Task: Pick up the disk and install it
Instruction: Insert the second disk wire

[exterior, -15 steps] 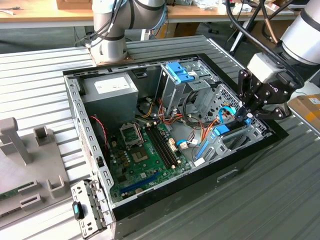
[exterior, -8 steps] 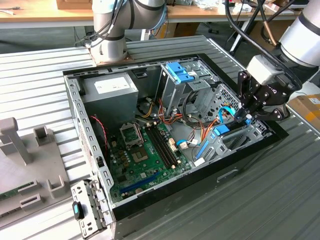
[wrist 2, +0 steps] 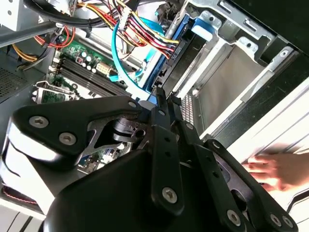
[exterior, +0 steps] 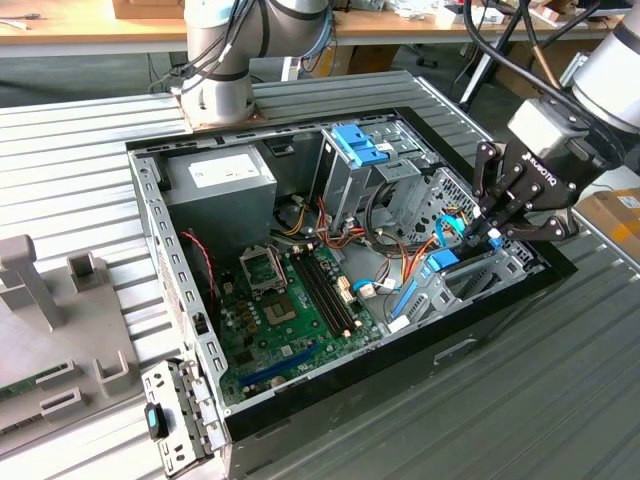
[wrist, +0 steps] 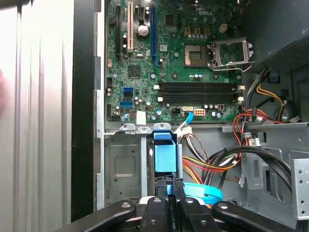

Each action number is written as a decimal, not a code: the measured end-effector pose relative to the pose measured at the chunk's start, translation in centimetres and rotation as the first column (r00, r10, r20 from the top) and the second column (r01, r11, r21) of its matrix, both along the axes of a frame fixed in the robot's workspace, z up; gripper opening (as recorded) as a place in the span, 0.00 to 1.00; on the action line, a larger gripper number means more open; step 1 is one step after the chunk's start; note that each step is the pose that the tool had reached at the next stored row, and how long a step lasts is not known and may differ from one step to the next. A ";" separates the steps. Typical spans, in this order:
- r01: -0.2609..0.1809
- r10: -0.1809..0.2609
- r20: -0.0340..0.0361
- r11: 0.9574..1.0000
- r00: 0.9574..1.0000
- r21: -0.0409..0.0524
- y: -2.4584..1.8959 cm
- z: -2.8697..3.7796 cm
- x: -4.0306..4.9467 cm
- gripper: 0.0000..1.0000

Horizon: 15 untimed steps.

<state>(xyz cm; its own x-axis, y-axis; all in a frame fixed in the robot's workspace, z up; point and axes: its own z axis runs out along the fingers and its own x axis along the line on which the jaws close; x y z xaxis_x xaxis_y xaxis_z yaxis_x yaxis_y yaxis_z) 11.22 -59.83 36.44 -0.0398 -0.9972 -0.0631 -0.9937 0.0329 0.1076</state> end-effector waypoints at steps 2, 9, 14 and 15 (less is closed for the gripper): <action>0.000 0.000 0.000 1.000 1.000 0.000 0.04 -0.06 0.59 0.16; 0.000 0.000 0.000 1.000 1.000 -0.001 0.11 -0.87 1.23 0.16; 0.000 0.000 0.000 1.000 1.000 -0.001 0.39 -1.33 1.36 0.16; 0.000 0.000 0.000 1.000 1.000 -0.001 0.56 -1.34 1.37 0.16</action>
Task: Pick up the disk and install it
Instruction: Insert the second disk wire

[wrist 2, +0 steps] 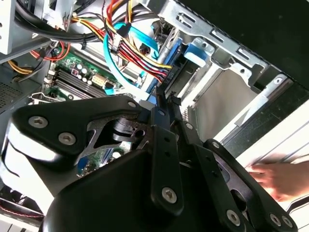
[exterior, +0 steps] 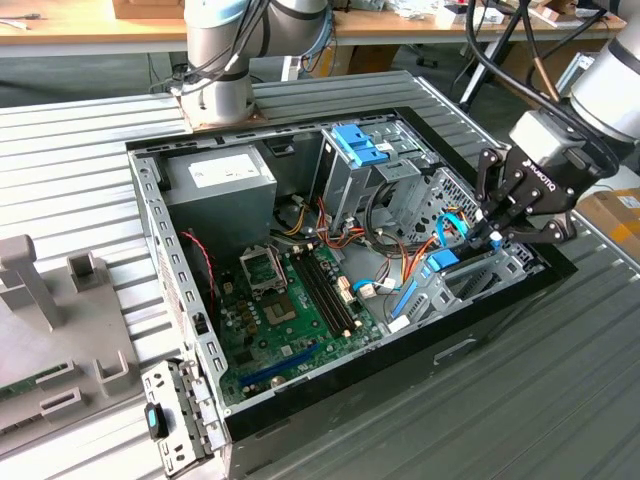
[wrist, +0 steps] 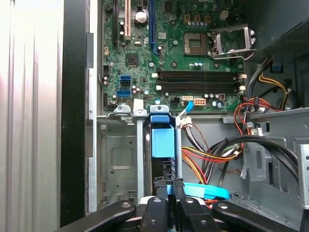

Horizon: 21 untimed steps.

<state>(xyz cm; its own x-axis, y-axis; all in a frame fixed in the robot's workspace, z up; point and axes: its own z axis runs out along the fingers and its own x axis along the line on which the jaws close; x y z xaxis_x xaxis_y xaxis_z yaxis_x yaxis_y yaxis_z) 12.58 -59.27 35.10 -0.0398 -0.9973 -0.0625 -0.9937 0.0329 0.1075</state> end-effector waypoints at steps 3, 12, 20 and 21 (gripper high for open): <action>0.000 0.000 0.000 1.000 1.000 -0.002 0.35 -0.02 0.58 0.16; 0.000 0.000 0.000 1.000 1.000 -0.003 0.34 -0.52 0.60 0.16; 0.000 0.000 0.000 1.000 1.000 -0.003 0.34 -0.73 0.59 0.16; 0.000 0.000 0.000 1.000 1.000 -0.003 0.34 -0.73 0.59 0.16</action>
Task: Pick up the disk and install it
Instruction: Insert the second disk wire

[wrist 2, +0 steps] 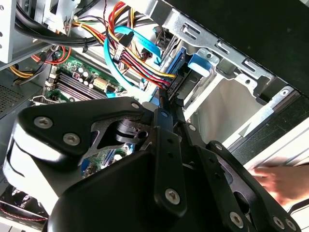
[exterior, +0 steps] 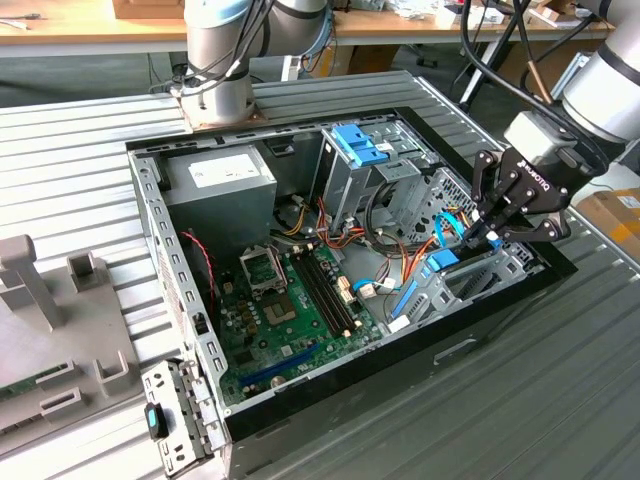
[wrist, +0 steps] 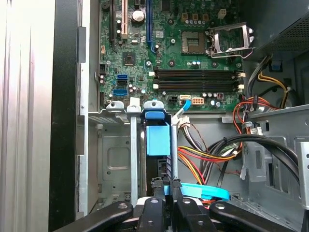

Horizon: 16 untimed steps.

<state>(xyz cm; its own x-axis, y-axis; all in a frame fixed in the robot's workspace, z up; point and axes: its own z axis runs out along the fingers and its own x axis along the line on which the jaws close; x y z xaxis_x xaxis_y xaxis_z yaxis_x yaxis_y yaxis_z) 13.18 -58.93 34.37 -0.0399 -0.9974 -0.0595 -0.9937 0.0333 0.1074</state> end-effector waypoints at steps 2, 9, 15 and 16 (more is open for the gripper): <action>0.000 0.000 0.000 1.000 1.000 0.000 0.00 0.00 0.00 0.17; 0.000 0.000 0.000 1.000 1.000 0.000 0.00 0.44 0.00 0.30; 0.000 0.000 0.000 1.000 1.000 -0.001 0.21 0.83 0.00 0.30; 0.000 0.000 0.000 1.000 1.000 -0.001 0.27 1.05 0.00 0.30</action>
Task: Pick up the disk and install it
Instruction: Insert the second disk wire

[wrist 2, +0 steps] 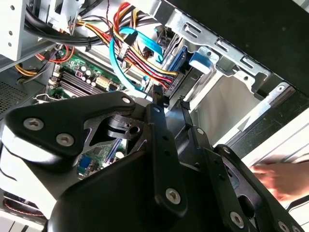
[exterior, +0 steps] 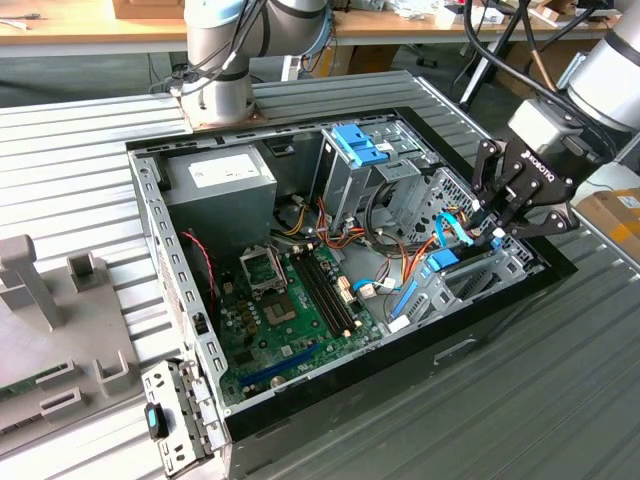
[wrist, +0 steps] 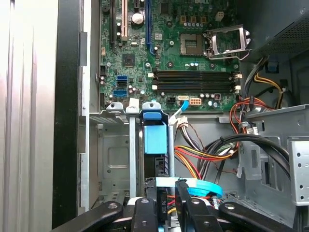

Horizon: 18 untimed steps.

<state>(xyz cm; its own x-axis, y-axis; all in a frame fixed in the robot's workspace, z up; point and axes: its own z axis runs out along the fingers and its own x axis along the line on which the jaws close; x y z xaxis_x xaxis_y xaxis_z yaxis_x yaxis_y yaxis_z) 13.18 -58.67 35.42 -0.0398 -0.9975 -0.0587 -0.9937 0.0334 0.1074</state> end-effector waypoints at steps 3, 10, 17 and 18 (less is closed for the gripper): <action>0.000 0.000 0.007 1.000 1.000 0.005 0.00 0.03 -0.79 0.30; 0.000 0.000 0.009 1.000 1.000 0.013 0.13 0.13 -1.56 0.30; 0.000 0.000 0.011 0.999 1.000 0.033 0.13 0.06 -1.63 0.30; 0.000 0.000 0.011 0.999 1.000 0.033 0.14 0.01 -1.63 0.30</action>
